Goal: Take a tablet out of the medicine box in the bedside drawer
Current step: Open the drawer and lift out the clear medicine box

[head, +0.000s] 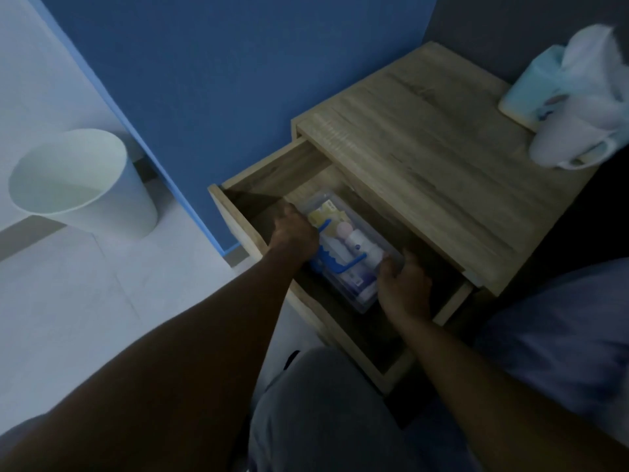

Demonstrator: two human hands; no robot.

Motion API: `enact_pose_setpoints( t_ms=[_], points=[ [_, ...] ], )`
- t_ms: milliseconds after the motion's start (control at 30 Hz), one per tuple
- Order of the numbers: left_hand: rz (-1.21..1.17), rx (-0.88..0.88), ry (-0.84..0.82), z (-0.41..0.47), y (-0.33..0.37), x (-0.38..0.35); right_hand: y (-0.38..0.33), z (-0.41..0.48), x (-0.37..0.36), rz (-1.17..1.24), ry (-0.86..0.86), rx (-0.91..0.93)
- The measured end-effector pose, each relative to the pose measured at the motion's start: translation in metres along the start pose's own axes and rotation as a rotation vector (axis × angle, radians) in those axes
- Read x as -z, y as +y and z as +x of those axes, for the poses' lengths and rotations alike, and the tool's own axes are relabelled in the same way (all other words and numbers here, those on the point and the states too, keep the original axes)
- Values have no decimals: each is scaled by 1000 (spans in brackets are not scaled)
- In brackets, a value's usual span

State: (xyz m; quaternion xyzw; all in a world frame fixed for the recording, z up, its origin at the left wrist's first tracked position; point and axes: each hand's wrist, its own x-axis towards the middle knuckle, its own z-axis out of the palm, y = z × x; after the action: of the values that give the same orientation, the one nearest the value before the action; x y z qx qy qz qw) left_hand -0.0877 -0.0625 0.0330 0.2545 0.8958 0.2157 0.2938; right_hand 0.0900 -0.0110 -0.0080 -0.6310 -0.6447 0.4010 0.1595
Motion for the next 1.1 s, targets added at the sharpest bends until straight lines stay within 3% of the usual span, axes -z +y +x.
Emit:
enact_pose_setpoints(
  t_ms=[100,300,633,800,1100],
  points=[
    [-193,67,20,-2,1,0,-5,-1,4,41,14,-19],
    [-342,109,82,-15,6,21,-29,-20,21,84,8,-13],
    [-308,101,338,-49,46,104,-109,-38,75,172,-53,46],
    [-306,12,370,-48,74,142,-155,-26,106,146,12,165],
    [-263,-80,355,14,114,157,-205,51,116,154,113,134]
  ],
)
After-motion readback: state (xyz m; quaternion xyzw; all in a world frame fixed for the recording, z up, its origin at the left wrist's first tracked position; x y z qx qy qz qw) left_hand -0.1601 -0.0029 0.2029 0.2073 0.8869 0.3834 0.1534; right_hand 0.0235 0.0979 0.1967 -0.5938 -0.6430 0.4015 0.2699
